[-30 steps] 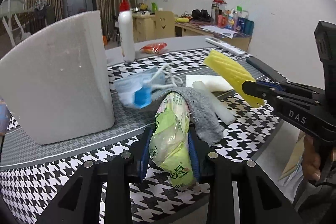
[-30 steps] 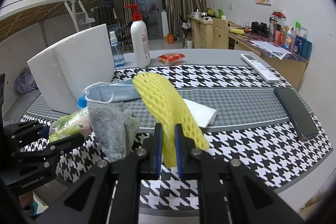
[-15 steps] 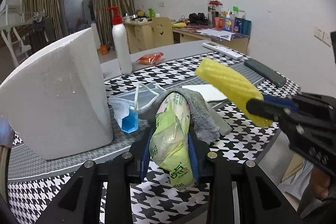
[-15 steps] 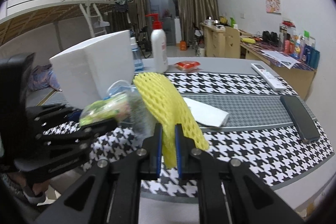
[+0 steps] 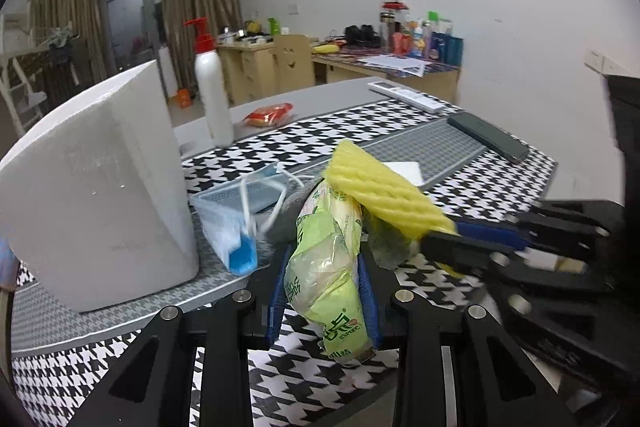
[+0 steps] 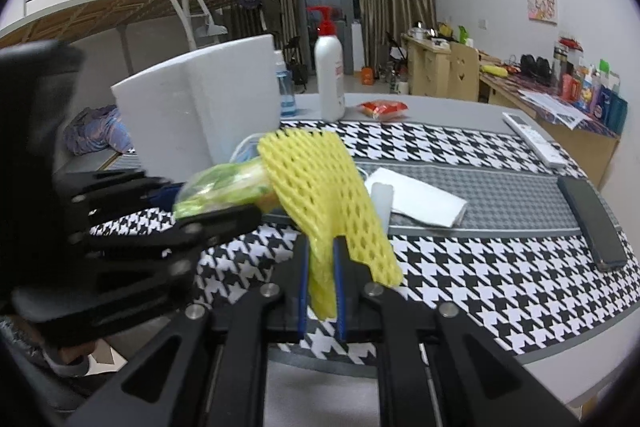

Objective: Organize soft objects
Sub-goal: 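Lift the yellow mesh sleeve with the right tool while the left tool lifts the green bag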

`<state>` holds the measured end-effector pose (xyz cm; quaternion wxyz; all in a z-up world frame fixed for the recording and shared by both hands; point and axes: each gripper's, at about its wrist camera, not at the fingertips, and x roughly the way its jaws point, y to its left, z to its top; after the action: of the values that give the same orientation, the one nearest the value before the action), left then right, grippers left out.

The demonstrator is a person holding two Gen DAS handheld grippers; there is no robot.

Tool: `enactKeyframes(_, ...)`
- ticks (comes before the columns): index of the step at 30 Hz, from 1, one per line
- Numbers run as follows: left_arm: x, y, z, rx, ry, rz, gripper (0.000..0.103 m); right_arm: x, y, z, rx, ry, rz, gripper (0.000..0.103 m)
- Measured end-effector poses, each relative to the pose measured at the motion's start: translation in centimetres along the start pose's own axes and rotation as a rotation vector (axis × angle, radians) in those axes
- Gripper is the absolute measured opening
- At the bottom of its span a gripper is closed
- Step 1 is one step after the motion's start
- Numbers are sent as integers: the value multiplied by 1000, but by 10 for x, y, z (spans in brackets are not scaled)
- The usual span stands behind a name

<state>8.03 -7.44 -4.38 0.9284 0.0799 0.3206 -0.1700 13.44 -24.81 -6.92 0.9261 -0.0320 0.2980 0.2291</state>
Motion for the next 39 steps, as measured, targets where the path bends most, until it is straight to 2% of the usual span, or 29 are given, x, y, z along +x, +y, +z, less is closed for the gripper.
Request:
enactKeyframes(9,-23,5,3,2,-61,-18,34,3,-6,7,24,-6,-24,14)
enactKeyframes(22,-30,15,8,-34,-82,29,34,-9,-4,19,26,-51,-35,14)
enactKeyframes(39,-47,30,36,-57,-135,69,34,-21,-5,53,12,-105,-25,14)
